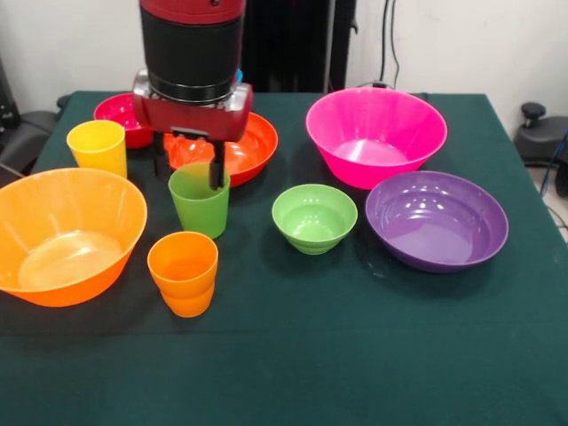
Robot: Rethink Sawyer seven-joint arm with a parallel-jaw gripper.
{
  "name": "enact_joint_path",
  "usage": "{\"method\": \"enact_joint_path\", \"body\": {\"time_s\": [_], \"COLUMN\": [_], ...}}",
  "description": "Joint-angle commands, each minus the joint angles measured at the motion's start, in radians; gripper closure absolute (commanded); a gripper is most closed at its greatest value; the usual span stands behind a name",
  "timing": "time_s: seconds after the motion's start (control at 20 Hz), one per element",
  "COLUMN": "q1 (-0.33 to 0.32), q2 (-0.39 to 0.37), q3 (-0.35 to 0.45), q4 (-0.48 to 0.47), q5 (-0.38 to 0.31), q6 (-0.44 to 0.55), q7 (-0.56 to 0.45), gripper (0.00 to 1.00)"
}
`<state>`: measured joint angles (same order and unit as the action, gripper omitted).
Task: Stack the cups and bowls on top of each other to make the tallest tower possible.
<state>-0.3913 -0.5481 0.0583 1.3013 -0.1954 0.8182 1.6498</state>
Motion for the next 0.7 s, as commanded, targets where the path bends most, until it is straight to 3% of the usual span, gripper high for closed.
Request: {"method": "enact_joint_path", "body": {"time_s": [0.05, 0.7], "q1": [-0.028, -0.053], "q2": [0.023, 0.005], "q3": [0.081, 0.128], "q4": [0.111, 0.238], "q5": [-0.082, -0.05], "q6": [-0.043, -0.095], "q7": [-0.121, -0.044], "gripper": [0.0, 0.0]}}
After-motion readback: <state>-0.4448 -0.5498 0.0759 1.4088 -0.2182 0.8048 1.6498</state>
